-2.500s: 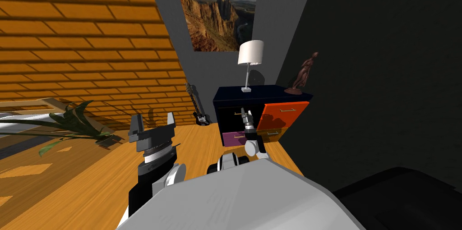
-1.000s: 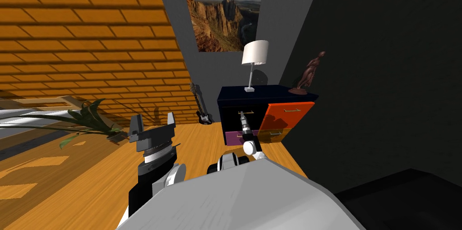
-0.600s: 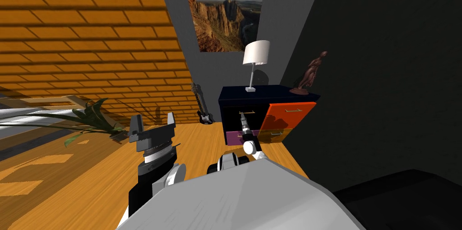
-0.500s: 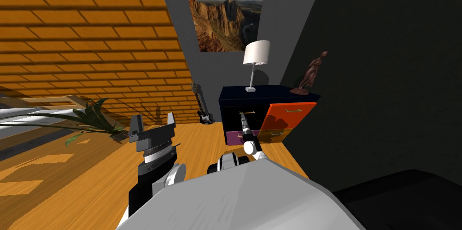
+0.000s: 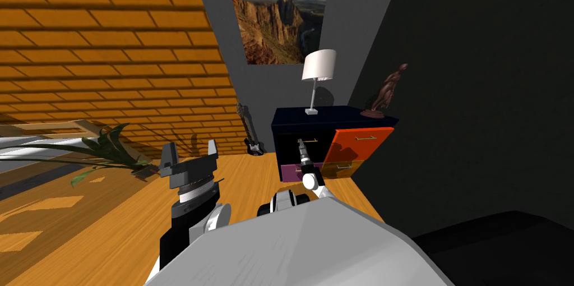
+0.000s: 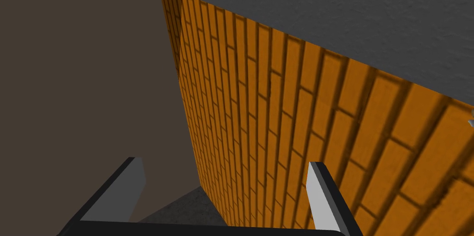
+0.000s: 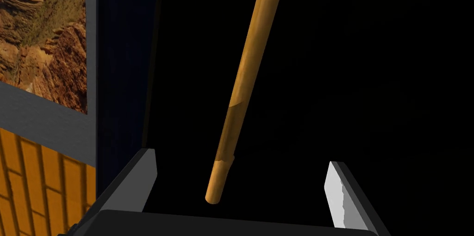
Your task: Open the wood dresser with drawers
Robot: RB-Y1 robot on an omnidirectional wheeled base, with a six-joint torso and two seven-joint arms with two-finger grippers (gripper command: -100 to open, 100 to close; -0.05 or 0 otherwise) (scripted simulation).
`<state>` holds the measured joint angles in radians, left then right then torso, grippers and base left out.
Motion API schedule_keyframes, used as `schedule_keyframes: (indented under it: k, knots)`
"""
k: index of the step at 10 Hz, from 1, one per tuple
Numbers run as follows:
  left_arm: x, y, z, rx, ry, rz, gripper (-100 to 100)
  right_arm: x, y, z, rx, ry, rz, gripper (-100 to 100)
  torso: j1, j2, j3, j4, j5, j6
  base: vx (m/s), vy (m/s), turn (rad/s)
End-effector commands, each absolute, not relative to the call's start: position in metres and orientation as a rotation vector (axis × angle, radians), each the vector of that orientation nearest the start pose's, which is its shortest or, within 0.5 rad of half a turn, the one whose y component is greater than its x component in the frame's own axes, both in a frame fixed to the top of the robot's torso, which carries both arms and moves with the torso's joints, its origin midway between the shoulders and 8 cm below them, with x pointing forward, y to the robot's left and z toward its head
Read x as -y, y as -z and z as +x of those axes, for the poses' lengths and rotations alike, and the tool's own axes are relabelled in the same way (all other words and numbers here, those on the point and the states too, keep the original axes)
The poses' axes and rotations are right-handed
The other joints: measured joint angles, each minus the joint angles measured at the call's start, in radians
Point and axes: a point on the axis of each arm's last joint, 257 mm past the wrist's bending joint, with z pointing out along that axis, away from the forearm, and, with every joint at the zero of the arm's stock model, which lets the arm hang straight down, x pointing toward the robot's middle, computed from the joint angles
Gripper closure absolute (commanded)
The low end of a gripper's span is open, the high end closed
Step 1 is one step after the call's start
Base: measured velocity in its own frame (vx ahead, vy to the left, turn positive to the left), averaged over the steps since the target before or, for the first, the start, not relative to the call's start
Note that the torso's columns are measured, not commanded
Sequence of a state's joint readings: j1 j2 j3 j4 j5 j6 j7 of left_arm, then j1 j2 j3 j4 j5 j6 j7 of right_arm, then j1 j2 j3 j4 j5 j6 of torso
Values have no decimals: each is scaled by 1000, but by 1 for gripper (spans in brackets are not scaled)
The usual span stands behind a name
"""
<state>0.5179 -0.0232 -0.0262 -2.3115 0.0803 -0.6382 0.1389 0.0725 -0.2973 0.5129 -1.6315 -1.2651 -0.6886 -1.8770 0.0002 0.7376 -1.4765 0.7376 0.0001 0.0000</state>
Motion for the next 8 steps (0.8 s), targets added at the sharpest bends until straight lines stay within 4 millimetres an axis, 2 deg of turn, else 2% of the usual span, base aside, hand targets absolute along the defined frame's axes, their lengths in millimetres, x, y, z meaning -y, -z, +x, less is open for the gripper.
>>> schedule_keyframes:
  k: [1,2,4,6,7,8]
  knots:
    - [-282,-57,310,-394,1529,-642,0,203,206,477,-1043,1550,-1152,100,-1,5,3,2,0,0,-25,-3,19]
    - [-282,-57,310,-394,1529,-642,0,198,197,482,-1034,1539,-1147,-100,-3,-2,1,-4,-2,0,-52,-23,-66]
    - [-282,-57,310,-394,1529,-642,0,199,197,482,-1035,1538,-1145,-100,-4,-3,-2,-1,-2,0,-47,-41,-40]
    - [-282,-57,310,-394,1529,-642,0,195,188,491,-1026,1529,-1153,-100,2,-4,-2,-1,1,0,55,-1,-51]
    - [-282,-57,310,-394,1529,-642,0,196,190,489,-1030,1531,-1149,-100,2,-3,-2,-1,1,0,32,4,-6]
    - [-282,-57,310,-394,1529,-642,0,198,197,482,-1034,1537,-1149,100,1,1,0,0,0,0,-32,1,79]
